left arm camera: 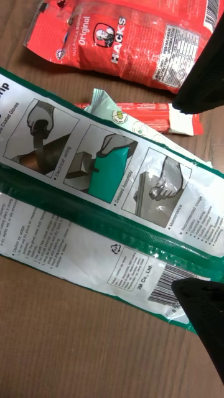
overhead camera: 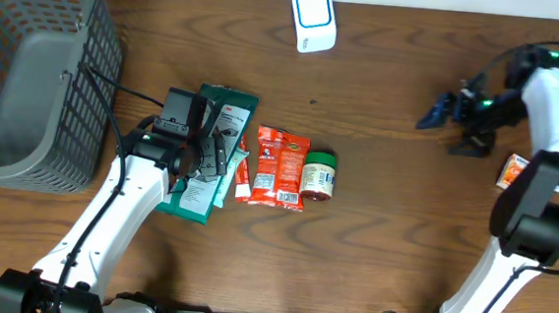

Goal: Scan the item barcode
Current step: 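Move the right gripper left to the green-lidded jar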

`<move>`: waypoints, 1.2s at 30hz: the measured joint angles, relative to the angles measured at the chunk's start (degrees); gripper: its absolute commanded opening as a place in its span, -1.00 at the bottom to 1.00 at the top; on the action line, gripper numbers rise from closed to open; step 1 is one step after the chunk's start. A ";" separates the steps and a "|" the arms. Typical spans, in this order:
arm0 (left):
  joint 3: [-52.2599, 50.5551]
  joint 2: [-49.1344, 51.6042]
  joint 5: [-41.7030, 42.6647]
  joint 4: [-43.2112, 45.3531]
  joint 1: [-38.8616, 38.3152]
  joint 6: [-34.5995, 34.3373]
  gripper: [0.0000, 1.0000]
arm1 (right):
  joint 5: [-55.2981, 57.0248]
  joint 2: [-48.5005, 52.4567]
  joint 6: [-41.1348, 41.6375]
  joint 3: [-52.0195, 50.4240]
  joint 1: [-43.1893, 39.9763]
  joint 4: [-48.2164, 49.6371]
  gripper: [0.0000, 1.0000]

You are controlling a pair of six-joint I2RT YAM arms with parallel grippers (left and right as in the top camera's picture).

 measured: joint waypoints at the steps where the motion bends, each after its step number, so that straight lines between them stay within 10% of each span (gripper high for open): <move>1: 0.00 0.00 0.00 0.00 0.00 0.00 0.69 | -0.31 0.00 -0.15 -0.20 1.11 0.02 0.40; 16: 0.00 0.00 0.00 0.00 0.00 0.00 0.70 | 4.20 0.00 11.17 -0.50 27.21 6.60 0.77; 36: 0.00 0.00 0.00 0.00 0.00 0.00 0.70 | 16.68 0.00 26.36 -1.07 39.67 7.39 0.85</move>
